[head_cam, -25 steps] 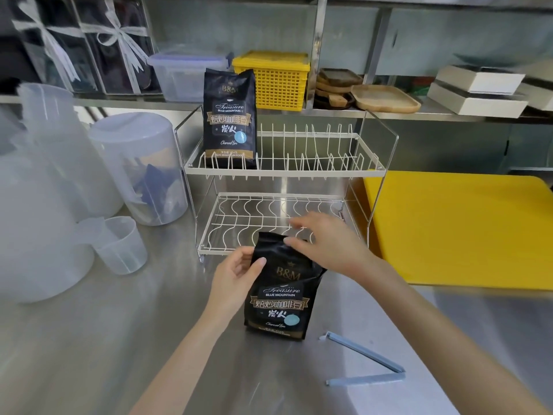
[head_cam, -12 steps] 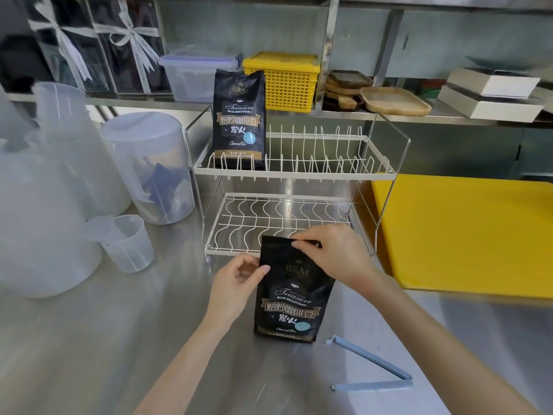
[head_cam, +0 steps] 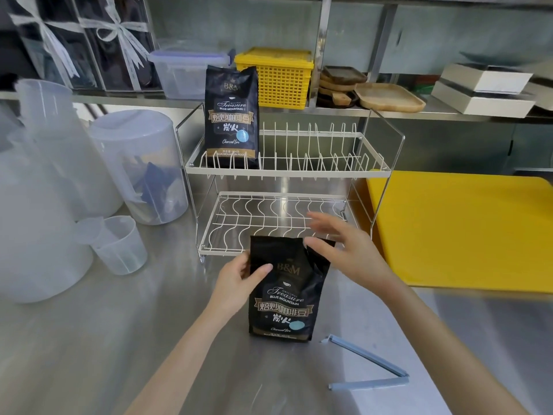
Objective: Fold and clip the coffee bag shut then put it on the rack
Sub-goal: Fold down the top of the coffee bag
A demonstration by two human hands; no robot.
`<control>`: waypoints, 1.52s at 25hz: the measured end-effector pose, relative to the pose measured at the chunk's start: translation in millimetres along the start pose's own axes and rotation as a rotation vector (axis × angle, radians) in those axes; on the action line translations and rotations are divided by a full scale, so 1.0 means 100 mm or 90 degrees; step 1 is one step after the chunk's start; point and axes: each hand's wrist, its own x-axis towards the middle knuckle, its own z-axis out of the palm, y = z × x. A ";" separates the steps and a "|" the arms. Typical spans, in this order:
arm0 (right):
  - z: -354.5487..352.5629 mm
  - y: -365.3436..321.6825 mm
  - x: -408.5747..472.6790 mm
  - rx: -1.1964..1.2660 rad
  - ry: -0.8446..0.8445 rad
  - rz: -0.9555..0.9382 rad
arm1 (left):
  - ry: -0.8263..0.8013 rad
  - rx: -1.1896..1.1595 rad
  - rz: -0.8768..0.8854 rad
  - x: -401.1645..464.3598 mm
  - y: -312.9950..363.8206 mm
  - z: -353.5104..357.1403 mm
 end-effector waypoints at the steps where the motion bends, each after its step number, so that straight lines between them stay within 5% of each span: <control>1: 0.01 0.09 -0.07 0.042 0.011 0.034 | 0.001 -0.002 -0.003 0.00 0.00 0.00; 5: 0.23 0.44 -0.35 0.124 -0.020 0.127 | 0.012 0.003 -0.003 0.02 0.00 0.05; 13: 0.37 0.52 -0.34 0.144 0.093 0.121 | 0.022 0.009 -0.002 0.02 -0.03 0.08; 20: 0.42 0.58 -0.29 0.197 0.087 0.151 | -0.032 0.000 -0.053 -0.04 -0.12 0.02; 38: 0.52 0.65 -0.36 0.292 0.148 0.214 | 0.072 -0.100 -0.137 -0.12 -0.17 0.04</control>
